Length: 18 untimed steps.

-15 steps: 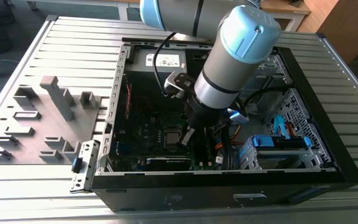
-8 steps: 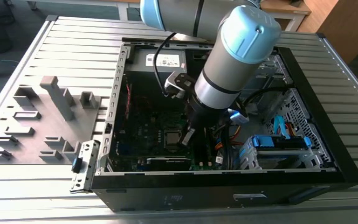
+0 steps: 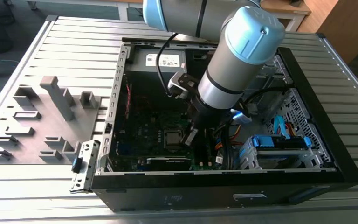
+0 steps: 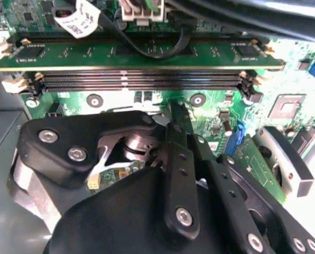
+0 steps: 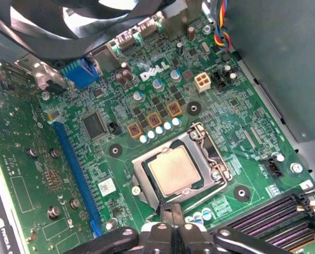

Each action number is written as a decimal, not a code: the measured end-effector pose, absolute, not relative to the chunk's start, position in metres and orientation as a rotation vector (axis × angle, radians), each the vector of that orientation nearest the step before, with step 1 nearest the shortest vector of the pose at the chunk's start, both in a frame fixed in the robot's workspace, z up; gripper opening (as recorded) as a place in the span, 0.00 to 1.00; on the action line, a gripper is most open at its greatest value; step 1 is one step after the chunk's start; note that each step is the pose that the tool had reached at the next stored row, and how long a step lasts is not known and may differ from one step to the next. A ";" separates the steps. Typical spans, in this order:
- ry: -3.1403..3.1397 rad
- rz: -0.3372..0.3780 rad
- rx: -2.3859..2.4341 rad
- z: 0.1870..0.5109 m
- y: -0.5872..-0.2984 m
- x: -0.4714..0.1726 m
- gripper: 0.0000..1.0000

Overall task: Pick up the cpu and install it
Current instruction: 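Install the first cpu locking lever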

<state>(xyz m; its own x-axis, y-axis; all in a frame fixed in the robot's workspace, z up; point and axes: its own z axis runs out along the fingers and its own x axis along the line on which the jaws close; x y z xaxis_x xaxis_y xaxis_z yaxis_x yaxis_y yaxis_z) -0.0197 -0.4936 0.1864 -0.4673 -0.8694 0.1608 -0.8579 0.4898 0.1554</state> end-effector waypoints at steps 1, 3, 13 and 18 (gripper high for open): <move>-2.517 -0.077 1.483 0.186 -0.494 -0.020 0.11; -2.517 -0.078 1.483 0.186 -0.494 -0.020 0.11; -2.517 -0.078 1.484 0.186 -0.494 -0.023 0.11; -2.517 -0.078 1.484 0.186 -0.497 -0.024 0.11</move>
<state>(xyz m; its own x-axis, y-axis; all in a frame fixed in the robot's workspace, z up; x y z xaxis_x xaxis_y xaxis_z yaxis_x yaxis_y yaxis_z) -0.0239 -0.4973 0.1863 -0.4670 -0.8696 0.1603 -0.8580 0.4895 0.1555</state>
